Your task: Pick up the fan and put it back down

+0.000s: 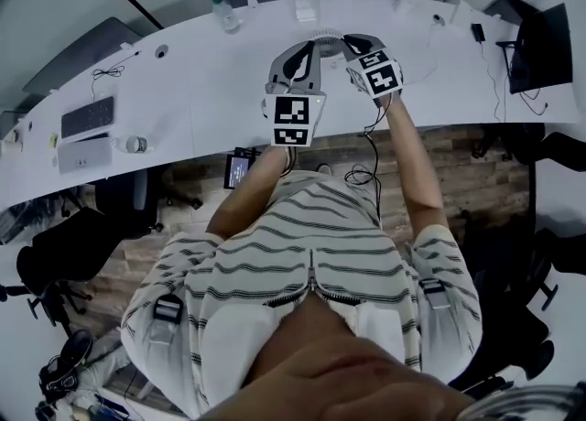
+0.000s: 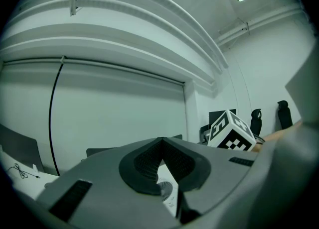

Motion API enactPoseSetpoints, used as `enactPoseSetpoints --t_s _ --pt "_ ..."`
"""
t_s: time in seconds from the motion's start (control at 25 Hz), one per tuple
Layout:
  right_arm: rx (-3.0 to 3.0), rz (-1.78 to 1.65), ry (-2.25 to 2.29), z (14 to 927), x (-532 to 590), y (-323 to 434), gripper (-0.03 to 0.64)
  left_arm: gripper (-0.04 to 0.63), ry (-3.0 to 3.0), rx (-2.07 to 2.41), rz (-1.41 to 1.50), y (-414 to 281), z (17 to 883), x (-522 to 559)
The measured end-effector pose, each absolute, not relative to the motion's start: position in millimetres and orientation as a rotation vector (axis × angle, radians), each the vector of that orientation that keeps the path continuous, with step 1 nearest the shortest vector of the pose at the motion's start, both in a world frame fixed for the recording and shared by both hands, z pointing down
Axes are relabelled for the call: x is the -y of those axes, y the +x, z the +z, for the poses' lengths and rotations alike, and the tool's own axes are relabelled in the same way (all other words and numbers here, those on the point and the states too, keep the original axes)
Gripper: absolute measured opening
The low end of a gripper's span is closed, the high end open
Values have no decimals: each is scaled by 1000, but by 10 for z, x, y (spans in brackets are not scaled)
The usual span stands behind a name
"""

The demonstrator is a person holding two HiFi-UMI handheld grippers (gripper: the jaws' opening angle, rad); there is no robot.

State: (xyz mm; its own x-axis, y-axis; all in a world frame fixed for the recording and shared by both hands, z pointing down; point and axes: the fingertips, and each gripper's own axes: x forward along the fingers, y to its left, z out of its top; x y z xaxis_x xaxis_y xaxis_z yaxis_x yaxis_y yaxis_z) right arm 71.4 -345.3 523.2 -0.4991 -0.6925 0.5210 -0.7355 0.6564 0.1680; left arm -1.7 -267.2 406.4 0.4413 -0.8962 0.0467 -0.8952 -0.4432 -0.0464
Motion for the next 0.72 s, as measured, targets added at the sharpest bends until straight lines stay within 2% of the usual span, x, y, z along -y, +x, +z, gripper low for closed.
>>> enactPoseSetpoints --t_s 0.72 --pt "2055 -130 453 6157 4006 689 130 8 -2667 -1661 -199 -109 4266 2956"
